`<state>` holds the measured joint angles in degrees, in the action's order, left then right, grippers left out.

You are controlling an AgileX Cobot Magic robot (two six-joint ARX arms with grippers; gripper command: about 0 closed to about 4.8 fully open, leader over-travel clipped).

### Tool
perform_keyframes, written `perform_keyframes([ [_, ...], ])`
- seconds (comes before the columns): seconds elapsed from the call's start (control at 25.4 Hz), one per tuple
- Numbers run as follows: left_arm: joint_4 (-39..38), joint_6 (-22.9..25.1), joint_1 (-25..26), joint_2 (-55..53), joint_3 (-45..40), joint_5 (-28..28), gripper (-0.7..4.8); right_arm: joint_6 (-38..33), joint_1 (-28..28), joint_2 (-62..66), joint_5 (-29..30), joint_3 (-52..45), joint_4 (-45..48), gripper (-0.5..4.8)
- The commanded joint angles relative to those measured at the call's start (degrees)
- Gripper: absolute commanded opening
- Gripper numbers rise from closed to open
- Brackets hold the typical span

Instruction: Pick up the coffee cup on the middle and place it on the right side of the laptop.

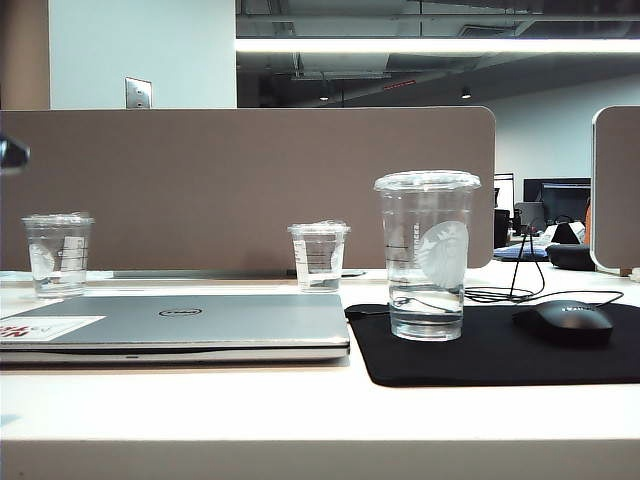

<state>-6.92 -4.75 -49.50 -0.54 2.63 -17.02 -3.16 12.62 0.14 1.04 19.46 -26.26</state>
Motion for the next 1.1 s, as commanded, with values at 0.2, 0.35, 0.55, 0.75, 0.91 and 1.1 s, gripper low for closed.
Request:
perform_keyframes([
  [0.2,2.1,0.24,1.55,0.2,-2.29,-2.93,-0.06,-1.31,0.0,-0.15,-0.13,-3.23,5.11,-0.01],
  [0.35,3.26,0.26,10.29,0.15,-2.29,-2.25,-0.06,-1.05,-0.02,-0.17,-1.36,-8.22,12.98,-0.01],
  [0.55,4.74,0.2,19.63,0.15,-2.29,-0.5,-0.06,0.09,0.0,-0.17,-1.33,-13.53,19.67,-0.01],
  [0.75,2.82,-0.17,28.33,0.09,-2.29,1.14,-0.06,3.87,-0.04,-0.15,-1.4,-18.32,22.75,-0.01],
  [0.91,2.54,-1.7,33.62,0.04,-2.29,2.14,-0.06,5.38,0.0,-0.02,-2.23,-19.39,21.38,-0.01],
  [1.1,2.84,-1.73,35.5,0.04,-2.27,2.75,-0.06,5.97,-0.17,-0.07,-2.6,-19.39,21.99,-0.01],
])
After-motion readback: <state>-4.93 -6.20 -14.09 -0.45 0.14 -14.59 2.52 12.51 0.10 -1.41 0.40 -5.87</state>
